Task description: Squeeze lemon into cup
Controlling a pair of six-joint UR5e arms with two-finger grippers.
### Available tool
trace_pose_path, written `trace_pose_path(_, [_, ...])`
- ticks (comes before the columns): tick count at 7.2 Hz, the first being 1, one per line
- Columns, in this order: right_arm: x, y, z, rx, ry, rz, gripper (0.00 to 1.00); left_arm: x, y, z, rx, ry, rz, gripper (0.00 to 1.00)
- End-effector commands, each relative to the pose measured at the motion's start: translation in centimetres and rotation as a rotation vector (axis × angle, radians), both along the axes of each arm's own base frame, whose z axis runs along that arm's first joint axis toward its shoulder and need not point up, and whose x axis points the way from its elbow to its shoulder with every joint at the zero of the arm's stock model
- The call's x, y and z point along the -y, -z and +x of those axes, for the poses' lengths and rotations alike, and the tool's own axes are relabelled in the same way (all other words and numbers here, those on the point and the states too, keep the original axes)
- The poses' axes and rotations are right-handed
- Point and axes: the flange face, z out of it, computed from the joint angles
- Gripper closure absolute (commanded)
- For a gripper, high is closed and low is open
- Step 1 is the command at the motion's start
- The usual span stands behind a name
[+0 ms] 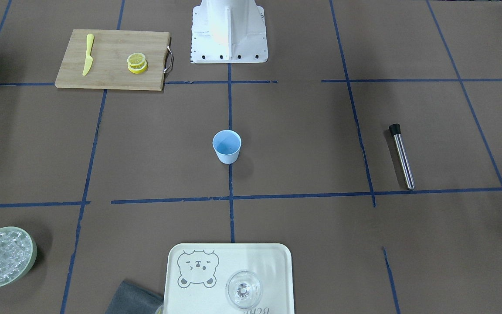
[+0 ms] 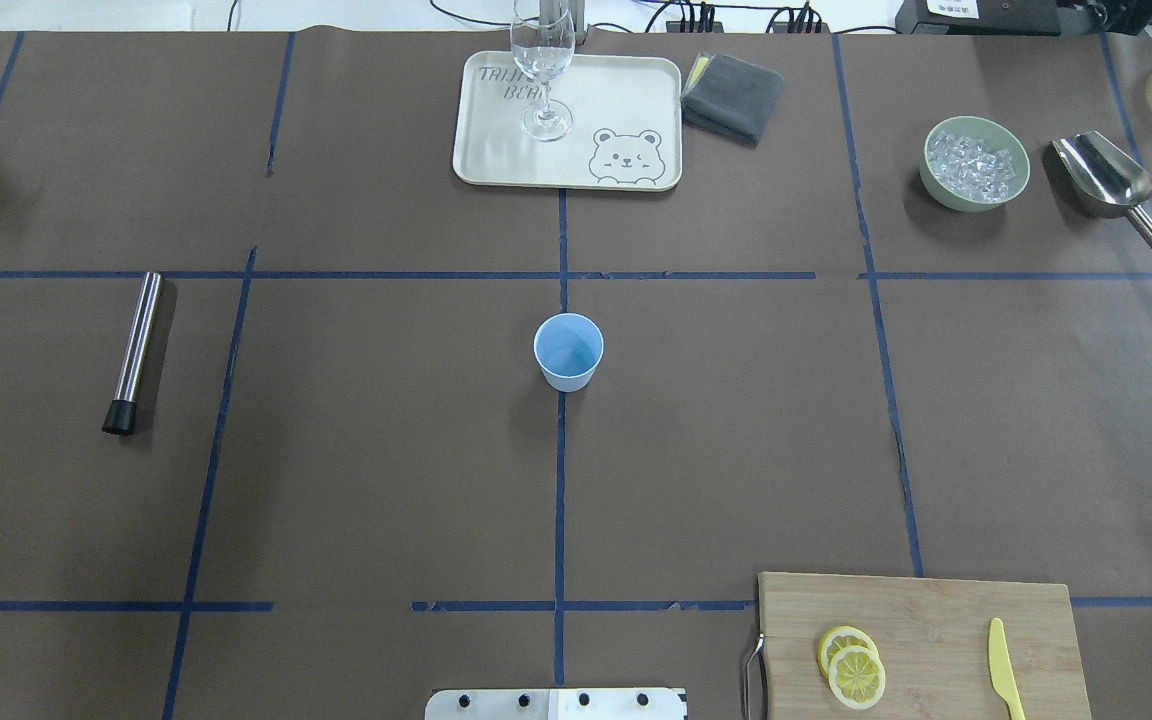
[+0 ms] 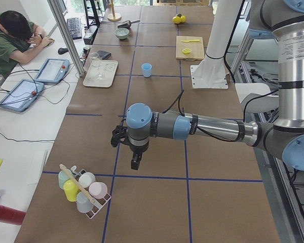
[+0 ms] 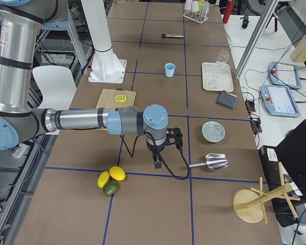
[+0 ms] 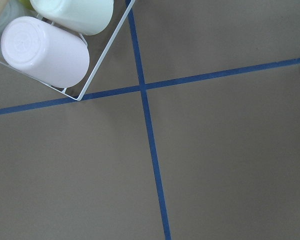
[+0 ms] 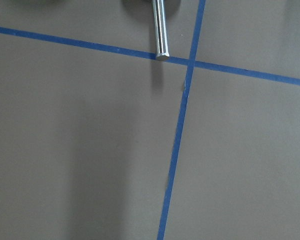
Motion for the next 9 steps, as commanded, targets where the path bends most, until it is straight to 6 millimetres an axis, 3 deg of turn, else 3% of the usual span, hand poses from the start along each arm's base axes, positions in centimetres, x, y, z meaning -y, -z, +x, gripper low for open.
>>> trace_pose_path(1, [1.0,2.3,0.0,0.004,-0.034,0.017,0.0,0.0,0.2,0.0,0.0,0.0,0.006,0.0])
trace_pose_path(2, [1.0,2.4,-0.1,0.014,-0.033,0.016,0.0,0.2,0.4,0.0,0.0,0.0,0.01,0.0])
trace_pose_path(4, [1.6,5.2,-1.3,0.035,-0.032,0.171,0.0,0.3,0.6,0.1,0.0,-0.003,0.019,0.0])
trace_pose_path(5, [2.0,6.9,-4.1,0.06,-0.057,0.124,0.0,0.5,0.7,0.1,0.0,-0.002,0.038,0.0])
trace_pose_path(7, [1.8,14.1,-13.0,0.11,-0.108,0.098,0.0,0.7,1.2,0.1,0.0,-0.002,0.051,0.0])
trace_pose_path(9, [-0.7,19.3,-22.4,0.077,-0.066,0.147,0.0,1.4,1.8,0.2,0.004,-0.003,0.066,0.0])
